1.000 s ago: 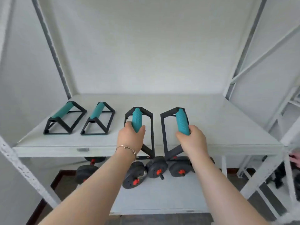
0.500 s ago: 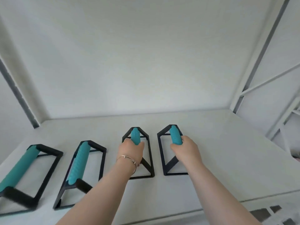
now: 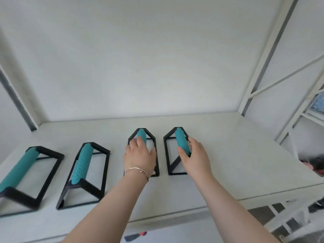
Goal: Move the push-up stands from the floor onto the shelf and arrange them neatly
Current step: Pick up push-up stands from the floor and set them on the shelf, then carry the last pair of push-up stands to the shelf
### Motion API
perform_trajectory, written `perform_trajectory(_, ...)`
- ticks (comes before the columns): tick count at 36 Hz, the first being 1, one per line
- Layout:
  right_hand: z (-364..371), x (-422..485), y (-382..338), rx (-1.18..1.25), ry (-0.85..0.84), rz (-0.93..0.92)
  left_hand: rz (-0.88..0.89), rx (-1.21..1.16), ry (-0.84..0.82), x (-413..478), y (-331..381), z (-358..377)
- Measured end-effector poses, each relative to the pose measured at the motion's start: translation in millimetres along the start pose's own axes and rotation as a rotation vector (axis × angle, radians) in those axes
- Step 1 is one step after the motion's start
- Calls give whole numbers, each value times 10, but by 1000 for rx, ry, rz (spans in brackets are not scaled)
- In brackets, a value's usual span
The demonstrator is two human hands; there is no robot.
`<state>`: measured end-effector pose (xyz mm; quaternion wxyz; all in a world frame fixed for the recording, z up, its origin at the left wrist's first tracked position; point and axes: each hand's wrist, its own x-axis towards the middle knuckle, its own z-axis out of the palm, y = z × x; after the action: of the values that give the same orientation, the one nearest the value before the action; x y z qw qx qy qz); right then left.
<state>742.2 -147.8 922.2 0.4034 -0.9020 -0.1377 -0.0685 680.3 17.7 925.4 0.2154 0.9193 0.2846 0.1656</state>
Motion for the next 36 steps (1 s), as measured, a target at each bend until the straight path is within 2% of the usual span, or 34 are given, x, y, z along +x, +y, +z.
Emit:
perform_trajectory(4, -237, -424, 144, -82, 106, -199, 256, 52, 130, -546, 123, 4)
perform_trajectory(6, -373, -654, 254, -112, 170, -270, 318, 41, 172, -865, 181, 25)
perform_trajectory(12, -763, -1477, 751, -182, 261, -408, 319, 102, 174, -1971, 236, 172)
perform_trajectory(19, -869, -2501, 1555, -240, 143, -397, 303, 192, 101, -3183, 100, 634)
perform_trajectory(28, -689, -3778, 2625, -296, -105, -167, 131, 338, -292, -4464, -495, 1388)
perform_trajectory(36, -95, -4707, 3629, -365, -202, 118, 46, 419, -648, -5342, -1293, 2173)
